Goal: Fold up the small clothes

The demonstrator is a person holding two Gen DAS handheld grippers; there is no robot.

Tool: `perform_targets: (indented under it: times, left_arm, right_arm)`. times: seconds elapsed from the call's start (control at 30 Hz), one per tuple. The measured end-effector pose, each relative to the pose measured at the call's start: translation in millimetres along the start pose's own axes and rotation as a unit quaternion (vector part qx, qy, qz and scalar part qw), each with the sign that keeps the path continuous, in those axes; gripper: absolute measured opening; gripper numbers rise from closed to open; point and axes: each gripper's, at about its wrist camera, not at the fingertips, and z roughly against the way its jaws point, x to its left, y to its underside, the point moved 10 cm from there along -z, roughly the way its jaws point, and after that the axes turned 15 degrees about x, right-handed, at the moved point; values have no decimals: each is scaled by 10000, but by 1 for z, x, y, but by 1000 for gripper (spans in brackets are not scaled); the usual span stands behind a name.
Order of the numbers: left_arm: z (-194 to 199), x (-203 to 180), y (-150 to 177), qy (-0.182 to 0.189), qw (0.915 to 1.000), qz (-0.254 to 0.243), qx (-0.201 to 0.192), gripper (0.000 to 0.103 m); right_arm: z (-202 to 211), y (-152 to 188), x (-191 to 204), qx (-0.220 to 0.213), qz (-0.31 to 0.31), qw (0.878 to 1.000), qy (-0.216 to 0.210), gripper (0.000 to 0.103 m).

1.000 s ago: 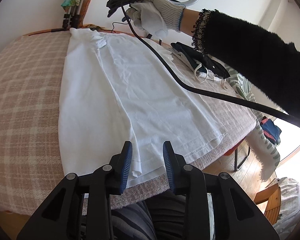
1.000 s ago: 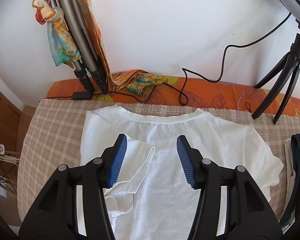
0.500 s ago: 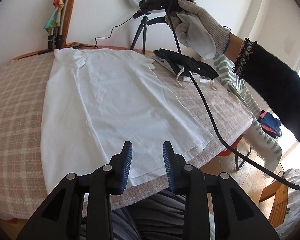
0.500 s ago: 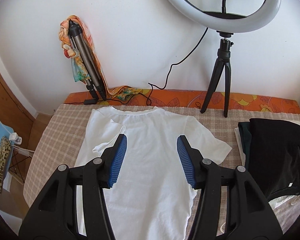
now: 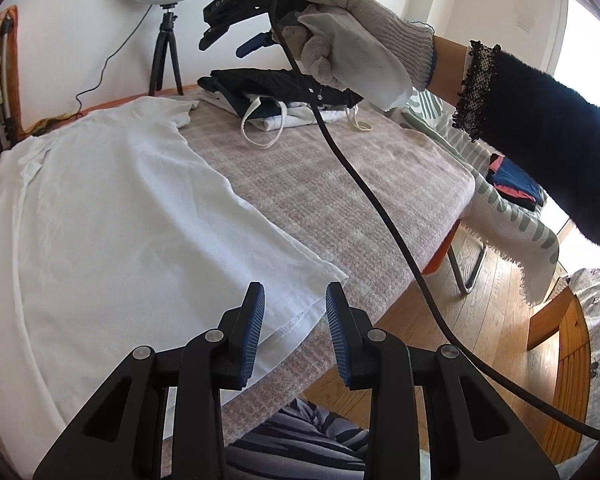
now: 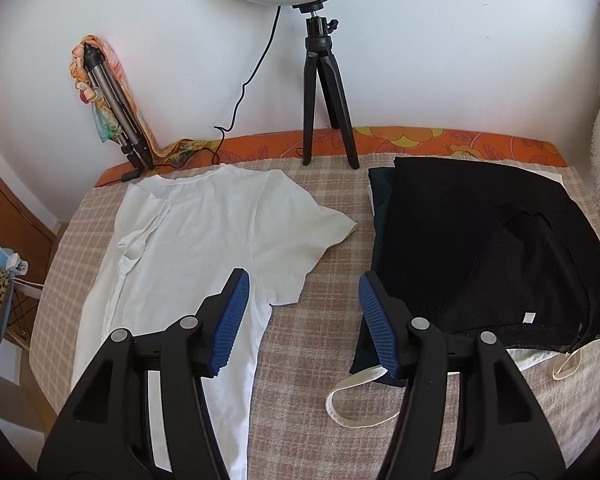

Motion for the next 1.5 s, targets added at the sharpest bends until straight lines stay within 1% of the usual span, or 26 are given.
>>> perform_targets:
  times: [0.03,0.13,0.27,0.37,0.47,0.5,0.53,0.57,0.63,0.7,0.8,0.87,0.97,1.03,1.07,1.1,1.13,1.17,1.2,1.33,1.43,1.5]
  left_arm:
    - [-8,-7,-3,-14,9999,-87,60,39]
    - [-30,-21,-8,-61,9993,-269,267,39]
    - [-50,-22,-11,-210,9984,-243,469,39]
    - [-54,-22,-16,-413,9977,-337,427,39]
    - [-57,-21,-19,-457,9978,-330,356,38]
    - [-57,-20,-19,-478,9979,-300,317,32]
    - [-57,-18,-21,-546,9977,-285,278,20]
    - [-57,-15,-22,-547,9979,-258,249,11]
    - [-56,-9,-24,-307,9992,-69,229,7]
    - [-54,-3,-25,-96,9996,141,218,6]
    - [-46,1,-25,38,9993,364,124,6]
    - [-40,5,-24,149,9983,551,67,6]
    - [-33,12,-24,303,9962,821,-36,6]
    - [-30,15,-24,334,9950,931,-95,6]
    - [-30,15,-26,325,9949,947,-109,6]
    - [-29,15,-27,320,9949,952,-131,6]
    - [-28,15,-27,318,9948,952,-145,6]
    - [-27,14,-28,316,9949,946,-157,6]
    - [-25,13,-28,307,9950,930,-178,6]
    - [-14,13,-28,298,9947,935,-313,6]
    - [-5,17,-27,312,9936,1001,-429,6]
    - [0,21,-26,311,9929,1048,-478,6]
  right_arm:
    - [-3,1,-4,20,-24,10000,-40,60]
    - [-11,6,-13,105,-112,9997,-214,60]
    - [-26,6,-20,222,-213,9986,-423,60]
    - [-42,4,-18,360,-186,9980,-481,60]
    - [-58,-2,-12,499,-198,9964,-657,60]
    - [-63,-4,-10,550,-246,9955,-734,60]
    - [-69,-7,-9,598,-288,9945,-809,60]
    - [-74,-9,-8,636,-341,9937,-856,60]
    - [-86,-13,-6,712,-450,9920,-944,60]
    - [-97,-16,-4,790,-516,9906,-991,60]
    - [-114,-19,-2,940,-521,9902,-890,60]
    - [-122,-21,0,1000,-424,9913,-739,59]
    - [-131,-23,4,1072,-260,9926,-516,52]
    - [-138,-22,6,1168,-177,9920,-443,42]
    - [-142,-21,7,1187,-145,9921,-386,41]
    - [-142,-23,7,1133,-86,9931,-292,37]
    - [-143,-24,8,1126,-37,9933,-264,22]
    - [-145,-24,8,1154,-40,9929,-283,12]
    - [-146,-24,8,1179,-88,9925,-306,8]
    - [-139,-30,8,1037,-235,9936,-384,5]
    - [-125,-37,9,889,-351,9943,-480,4]
    - [-116,-42,9,768,-421,9951,-451,4]
